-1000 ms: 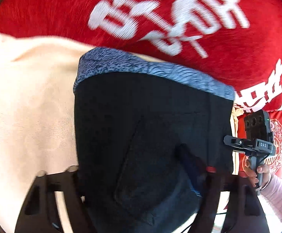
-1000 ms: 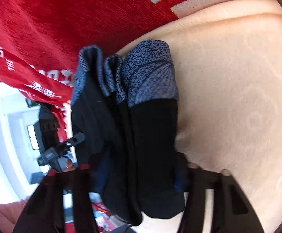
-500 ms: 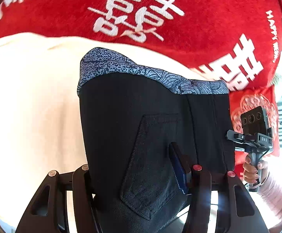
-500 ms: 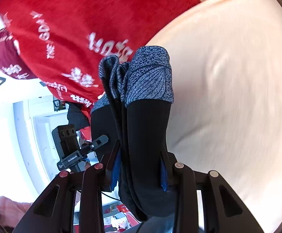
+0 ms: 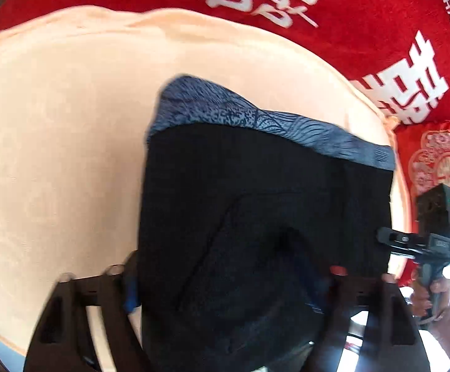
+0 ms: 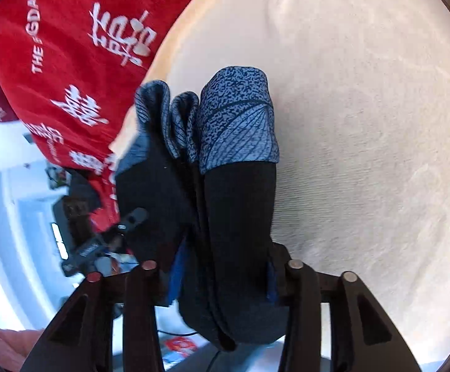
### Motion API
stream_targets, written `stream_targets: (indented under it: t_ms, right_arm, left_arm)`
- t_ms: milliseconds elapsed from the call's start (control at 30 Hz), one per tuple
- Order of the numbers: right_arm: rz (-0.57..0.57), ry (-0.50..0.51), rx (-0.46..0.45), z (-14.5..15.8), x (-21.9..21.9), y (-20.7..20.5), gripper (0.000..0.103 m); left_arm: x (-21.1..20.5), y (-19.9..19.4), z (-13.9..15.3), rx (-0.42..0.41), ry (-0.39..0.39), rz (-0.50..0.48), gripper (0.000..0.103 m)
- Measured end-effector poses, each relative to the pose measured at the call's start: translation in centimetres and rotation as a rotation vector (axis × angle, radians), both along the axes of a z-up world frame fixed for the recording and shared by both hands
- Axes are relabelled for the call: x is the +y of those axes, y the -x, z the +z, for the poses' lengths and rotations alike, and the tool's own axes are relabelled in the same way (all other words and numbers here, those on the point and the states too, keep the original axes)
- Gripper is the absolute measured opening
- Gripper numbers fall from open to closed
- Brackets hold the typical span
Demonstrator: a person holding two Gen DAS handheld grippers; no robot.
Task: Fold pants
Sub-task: 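Release the folded trousers with the right gripper and pull back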
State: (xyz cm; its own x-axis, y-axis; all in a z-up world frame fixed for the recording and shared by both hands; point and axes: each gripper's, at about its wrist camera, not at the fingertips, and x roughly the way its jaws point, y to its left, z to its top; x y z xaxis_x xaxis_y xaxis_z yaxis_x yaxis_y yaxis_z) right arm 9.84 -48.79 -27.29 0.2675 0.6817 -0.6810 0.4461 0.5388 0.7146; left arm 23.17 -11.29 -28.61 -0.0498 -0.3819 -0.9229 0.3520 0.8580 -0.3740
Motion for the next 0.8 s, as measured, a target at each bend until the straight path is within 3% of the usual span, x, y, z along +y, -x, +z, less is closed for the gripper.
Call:
stream_targets:
  t_ms: [167, 300, 333, 400, 633, 800]
  right_arm:
    - [-0.014, 0.067, 0.031, 0.4, 0.2, 0.3, 0.06]
    - [0.012, 0.252, 0.082, 2.6, 1.0, 0.2, 0.077]
    - [0.03, 0.315, 0.097, 3.3, 1.2, 0.3, 0.079]
    - [0.048, 0.401, 0.121, 4.6, 1.6, 0.8, 0.08]
    - [0.026, 0.529, 0.159, 8.8, 4.0, 3.5, 0.095]
    - [0.035, 0.59, 0.133, 12.6, 6.9, 4.5, 0.095]
  left_arm:
    - [0.4, 0.2, 0.7, -0.041, -0.066, -0.02, 0.087]
    - [0.1, 1.2, 2.6, -0.117, -0.164, -0.077, 0.088]
    - [-0.1, 1.6, 3.0, -0.119, -0.178, -0.091, 0.102]
    - [-0.2, 2.5, 3.9, -0.135, -0.194, -0.108, 0.103]
    - [-1.0, 6.6, 7.4, -0.2, -0.265, -0.14, 0.103]
    - [-0.9, 8.9, 10.9, -0.241, -0.289, -0.136, 0.103]
